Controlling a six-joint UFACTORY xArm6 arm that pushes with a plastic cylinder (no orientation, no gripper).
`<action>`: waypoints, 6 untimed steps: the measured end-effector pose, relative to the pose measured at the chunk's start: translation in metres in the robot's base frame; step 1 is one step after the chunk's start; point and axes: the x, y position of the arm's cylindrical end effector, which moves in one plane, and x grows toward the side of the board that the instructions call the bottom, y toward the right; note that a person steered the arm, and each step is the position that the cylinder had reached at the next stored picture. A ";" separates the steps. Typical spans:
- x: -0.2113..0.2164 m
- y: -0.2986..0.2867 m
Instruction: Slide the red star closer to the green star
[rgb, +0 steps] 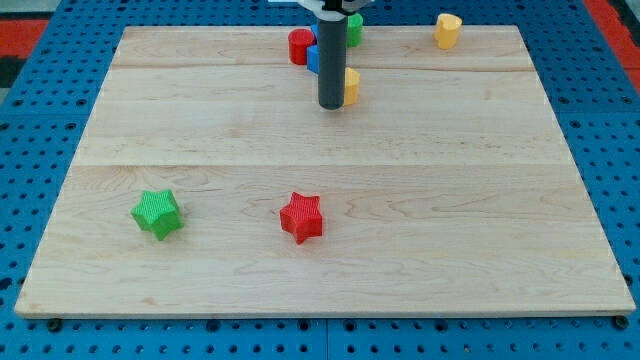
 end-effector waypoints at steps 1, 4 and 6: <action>0.030 0.020; 0.165 -0.050; 0.214 -0.089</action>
